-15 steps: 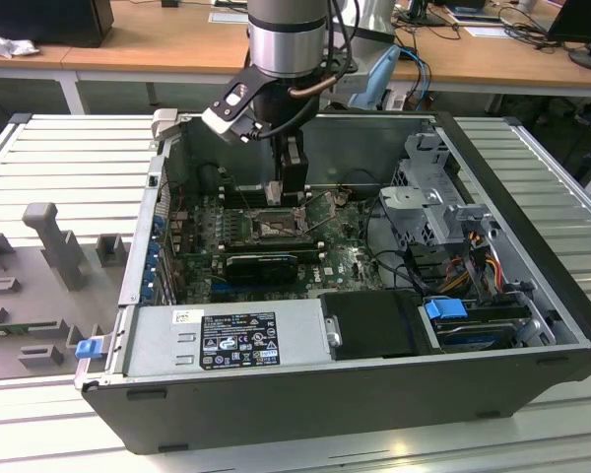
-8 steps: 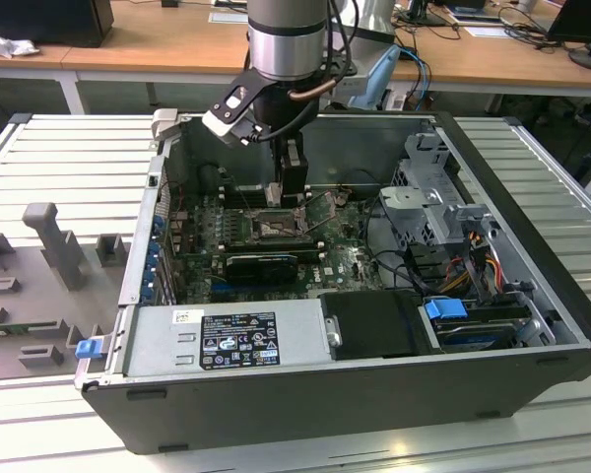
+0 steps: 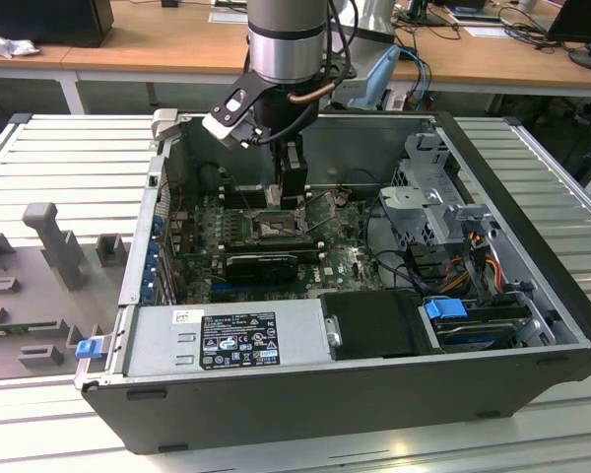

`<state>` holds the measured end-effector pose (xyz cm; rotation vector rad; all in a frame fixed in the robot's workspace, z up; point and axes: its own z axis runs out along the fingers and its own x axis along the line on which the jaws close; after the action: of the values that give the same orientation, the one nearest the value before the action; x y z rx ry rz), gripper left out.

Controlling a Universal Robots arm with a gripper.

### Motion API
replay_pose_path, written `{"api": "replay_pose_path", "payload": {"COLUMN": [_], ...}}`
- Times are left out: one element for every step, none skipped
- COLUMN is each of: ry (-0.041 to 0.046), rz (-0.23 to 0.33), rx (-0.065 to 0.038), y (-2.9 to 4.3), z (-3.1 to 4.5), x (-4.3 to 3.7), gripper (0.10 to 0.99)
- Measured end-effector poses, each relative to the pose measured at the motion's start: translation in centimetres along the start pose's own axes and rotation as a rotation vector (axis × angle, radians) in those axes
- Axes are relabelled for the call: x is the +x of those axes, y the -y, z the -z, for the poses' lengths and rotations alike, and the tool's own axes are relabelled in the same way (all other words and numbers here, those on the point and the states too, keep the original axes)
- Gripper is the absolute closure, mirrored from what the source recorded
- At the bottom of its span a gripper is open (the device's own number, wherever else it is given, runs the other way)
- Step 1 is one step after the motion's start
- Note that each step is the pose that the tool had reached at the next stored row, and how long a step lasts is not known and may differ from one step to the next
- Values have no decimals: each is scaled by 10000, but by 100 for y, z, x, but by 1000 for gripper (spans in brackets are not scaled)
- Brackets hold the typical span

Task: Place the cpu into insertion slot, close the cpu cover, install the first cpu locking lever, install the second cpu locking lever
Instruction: 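Place the cpu into insertion slot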

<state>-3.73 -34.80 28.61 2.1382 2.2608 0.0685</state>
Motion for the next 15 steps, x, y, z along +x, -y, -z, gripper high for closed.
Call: {"api": "replay_pose_path", "payload": {"ry": [2, 2, 4, 6, 5, 7, 9, 10, 10, 10, 11, 11, 12, 13, 18], "rz": [-32, -61, -84, -101, -110, -127, -158, -172, -182, -194, -202, -214, -222, -233, -305], "rx": [0, -2, -1, -1, -1, -2, -1, -1, -1, -2, -2, -2, -2, -2, -2], "y": [1, 1, 1, 1, 1, 2, 3, 4, 4, 5, 5, 6, 7, 7, 8], "z": [-9, -17, -24, -32, -38, -48, -71, -83, -92, -105, -114, -130, -137, -144, -167], "x": [5, 8, 9, 9, 9, 9, 9, 9, 9, 9, 9, 8, 8, 9, 19], "gripper": [553, 553, 553, 553, 553, 553, 553, 553, 553, 553, 553, 553, 553, 553, 553]}}
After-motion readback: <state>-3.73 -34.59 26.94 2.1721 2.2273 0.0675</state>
